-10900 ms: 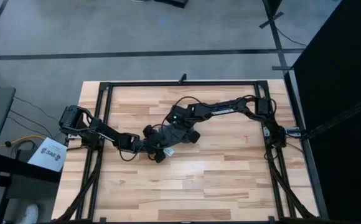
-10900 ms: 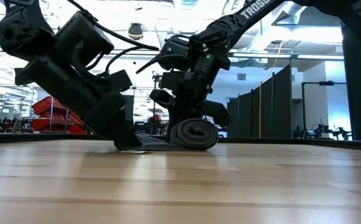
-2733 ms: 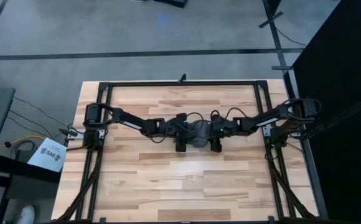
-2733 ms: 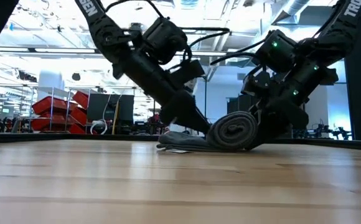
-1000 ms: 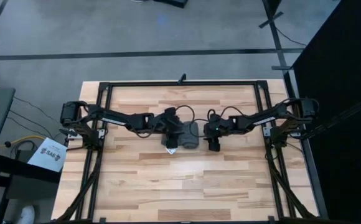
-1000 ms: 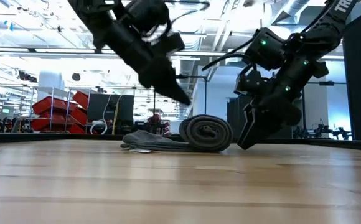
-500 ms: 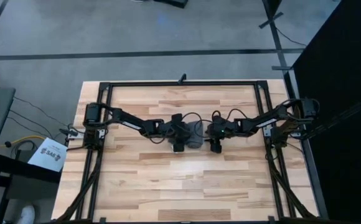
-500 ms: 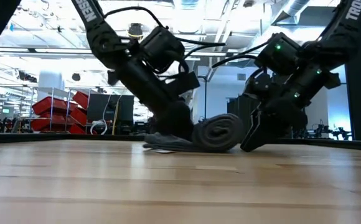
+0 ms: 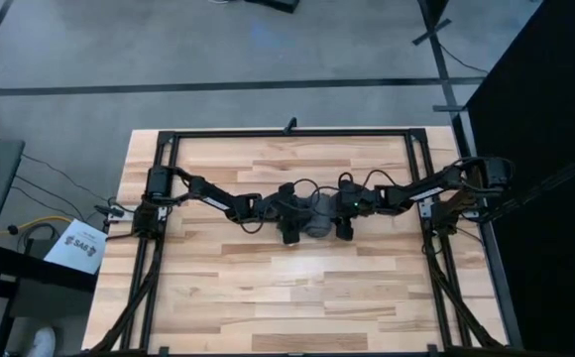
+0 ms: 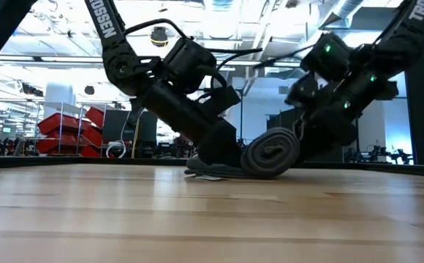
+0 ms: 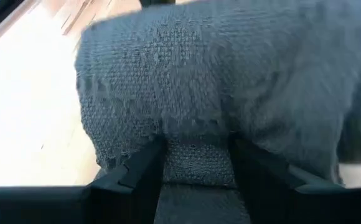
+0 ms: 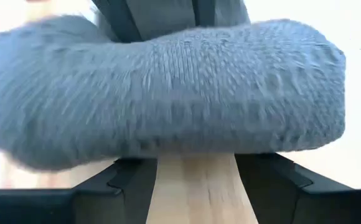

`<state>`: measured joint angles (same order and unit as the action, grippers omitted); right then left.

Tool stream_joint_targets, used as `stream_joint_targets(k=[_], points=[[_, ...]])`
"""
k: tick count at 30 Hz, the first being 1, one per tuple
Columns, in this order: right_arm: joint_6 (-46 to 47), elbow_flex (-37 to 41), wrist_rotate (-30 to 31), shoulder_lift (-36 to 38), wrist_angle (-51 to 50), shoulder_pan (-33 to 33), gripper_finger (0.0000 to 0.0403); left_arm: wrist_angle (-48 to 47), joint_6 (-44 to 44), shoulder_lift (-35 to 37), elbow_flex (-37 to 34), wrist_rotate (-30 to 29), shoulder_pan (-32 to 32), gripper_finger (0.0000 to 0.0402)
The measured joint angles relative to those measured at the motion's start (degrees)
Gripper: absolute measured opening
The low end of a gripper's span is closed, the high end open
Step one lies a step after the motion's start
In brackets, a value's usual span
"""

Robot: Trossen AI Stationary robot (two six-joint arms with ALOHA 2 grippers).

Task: Roll towel
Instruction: Roll the gray towel

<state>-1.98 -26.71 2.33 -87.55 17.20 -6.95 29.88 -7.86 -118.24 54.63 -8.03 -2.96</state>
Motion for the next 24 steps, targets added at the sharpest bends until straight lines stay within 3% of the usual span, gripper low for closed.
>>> stream_joint_targets(k=[10, 19, 24], points=[[-1.20, -0.01, -0.42, 5.09, -2.57, 0.78, 0.0203, -7.73, -3.05, 2.05, 6.06, 0.23, 0.00, 0.0173], [-1.05, -0.03, -0.53, 5.09, -3.79, 0.80, 0.0203, -27.09, -4.93, 2.28, 14.91, 0.01, -0.01, 0.0173], [-1.05, -0.07, -0.63, 5.08, -3.79, 0.81, 0.0203, -32.79, -5.36, 2.36, 17.38, -0.13, 0.00, 0.0173]])
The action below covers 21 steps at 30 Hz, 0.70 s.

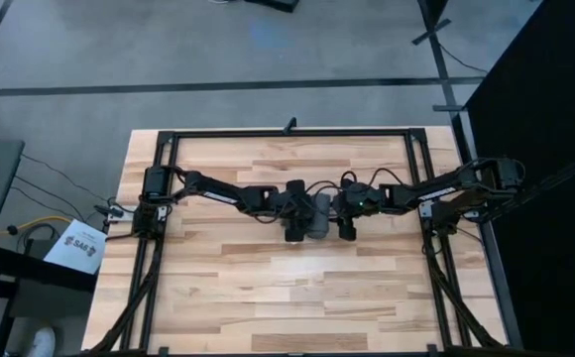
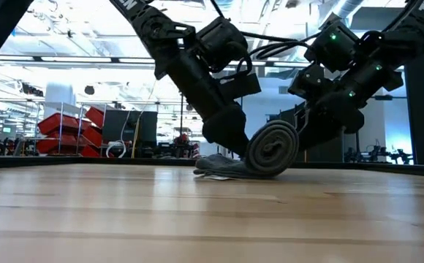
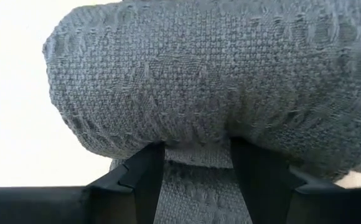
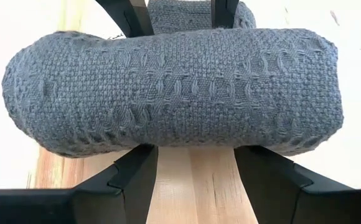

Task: Roll towel
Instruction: Roll the gray towel

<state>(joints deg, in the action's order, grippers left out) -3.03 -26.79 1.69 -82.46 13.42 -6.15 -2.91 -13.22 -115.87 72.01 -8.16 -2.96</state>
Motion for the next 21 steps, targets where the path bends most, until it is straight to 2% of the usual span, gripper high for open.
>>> stream_joint_targets(k=[14, 21], points=[[-0.43, -0.03, 0.00, -0.01, -0.30, 0.06, 0.0203, -2.96, 0.02, 1.69, 0.79, -0.04, -0.50, 0.0173], [0.00, -0.09, 0.00, -0.01, -0.78, 0.06, 0.0203, -10.91, 2.51, 5.92, 0.85, -1.18, -0.61, 0.0173]])
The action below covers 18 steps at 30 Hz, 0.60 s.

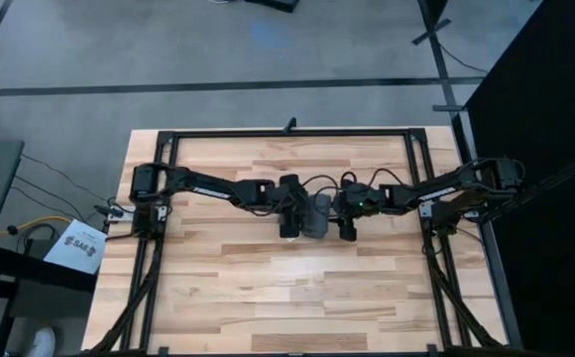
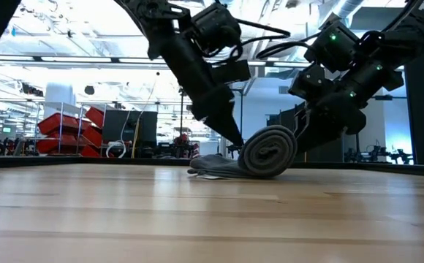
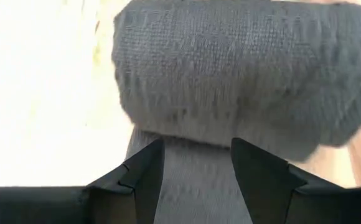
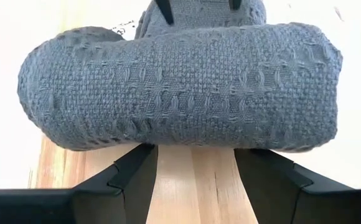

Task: Roll towel
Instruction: Roll the gray towel

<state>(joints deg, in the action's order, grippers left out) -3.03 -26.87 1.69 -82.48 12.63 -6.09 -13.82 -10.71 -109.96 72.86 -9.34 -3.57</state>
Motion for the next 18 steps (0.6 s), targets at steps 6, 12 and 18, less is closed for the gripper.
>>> stream_joint_targets(k=[6, 12, 18], points=[[0.03, 0.00, 0.00, -0.02, -0.15, 0.02, 0.0203, -9.63, 1.83, 4.35, 0.00, -0.16, 0.00, 0.0173], [0.05, 0.00, 0.00, -0.02, -0.37, 0.06, 0.0203, -19.53, 7.44, 5.99, -2.05, -1.35, 0.00, 0.0173], [0.16, 0.00, 0.00, -0.02, -0.42, 0.07, 0.0203, -4.64, 7.66, 5.89, -12.41, -1.54, -0.16, 0.0173]])
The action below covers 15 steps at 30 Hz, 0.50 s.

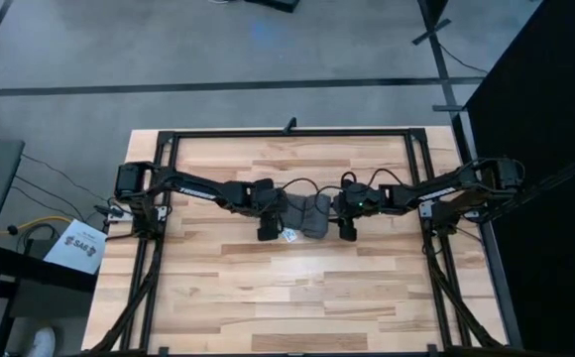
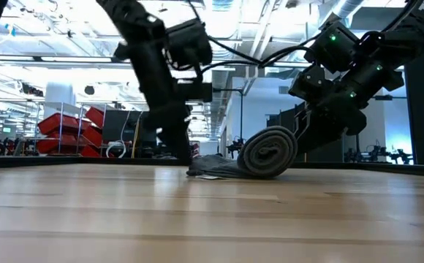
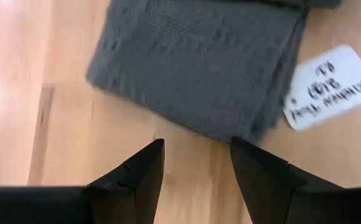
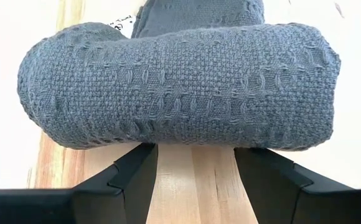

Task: Roll towel
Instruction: Roll the gray towel

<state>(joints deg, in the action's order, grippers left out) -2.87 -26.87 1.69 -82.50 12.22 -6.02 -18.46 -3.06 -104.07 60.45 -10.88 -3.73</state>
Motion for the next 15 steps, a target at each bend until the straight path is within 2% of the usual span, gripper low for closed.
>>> stream_joint_targets(k=[3, 5, 15], points=[[0.07, 0.00, 0.00, 0.01, 0.04, -0.11, 0.0203, 10.09, -0.94, -0.02, -4.15, -0.04, -0.27, 0.0173], [0.25, 0.00, 0.02, 0.00, 0.11, -0.11, 0.0203, 13.05, -0.11, -0.02, -5.94, -0.07, -0.30, 0.0173], [0.02, 0.02, 1.29, 0.00, -0.06, -0.90, 0.0203, 11.96, 5.80, 0.00, -7.22, -0.42, 2.37, 0.0173]])
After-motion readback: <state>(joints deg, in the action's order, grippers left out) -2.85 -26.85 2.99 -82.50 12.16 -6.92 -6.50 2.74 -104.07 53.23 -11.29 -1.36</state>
